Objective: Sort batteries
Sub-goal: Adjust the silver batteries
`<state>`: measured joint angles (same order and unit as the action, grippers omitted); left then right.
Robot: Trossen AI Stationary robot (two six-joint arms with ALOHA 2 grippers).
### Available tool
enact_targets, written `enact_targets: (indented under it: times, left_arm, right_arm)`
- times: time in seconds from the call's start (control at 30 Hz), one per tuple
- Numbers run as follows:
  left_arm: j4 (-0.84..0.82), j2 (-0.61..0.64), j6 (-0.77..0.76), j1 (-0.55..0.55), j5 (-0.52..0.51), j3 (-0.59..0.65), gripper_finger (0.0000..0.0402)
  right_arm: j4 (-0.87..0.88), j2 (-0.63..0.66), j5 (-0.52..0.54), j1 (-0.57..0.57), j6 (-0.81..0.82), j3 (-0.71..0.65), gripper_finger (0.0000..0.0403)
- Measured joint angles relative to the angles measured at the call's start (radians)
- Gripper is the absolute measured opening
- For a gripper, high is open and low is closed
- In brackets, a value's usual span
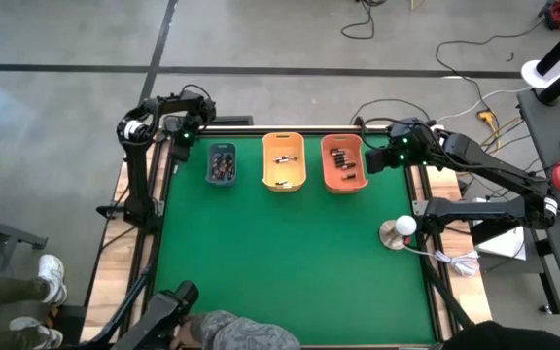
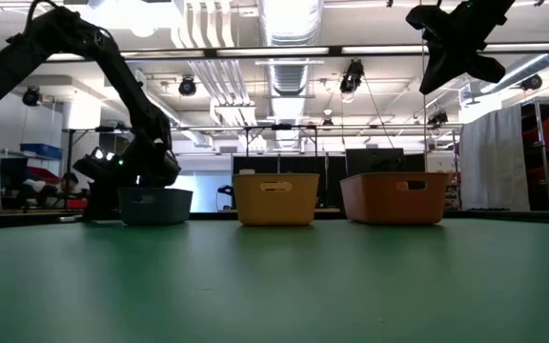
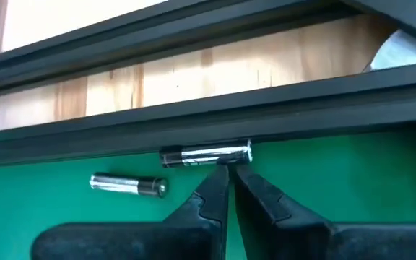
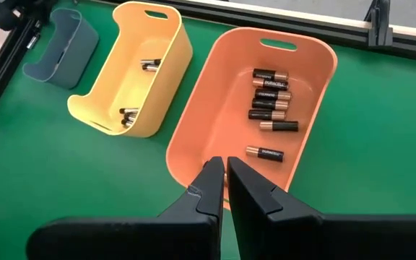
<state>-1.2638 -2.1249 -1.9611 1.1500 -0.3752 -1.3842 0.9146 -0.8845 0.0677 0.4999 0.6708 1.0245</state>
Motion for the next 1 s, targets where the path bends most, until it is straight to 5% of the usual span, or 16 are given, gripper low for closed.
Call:
enact_targets:
  times: [0.63,1.0]
  left_arm:
    - [-0.006,0.068,-0.026,0.000,-0.075,0.042,0.0009]
    - [0.010,0.052,-0.052,0.018,-0.008,0.039,0.0009]
  right_arm:
    - [0.001,0.000,0.010,0.002,-0.021,0.000,0.0013]
    - [0.003,0.000,-0.017,0.002,-0.016,0.000,0.0013]
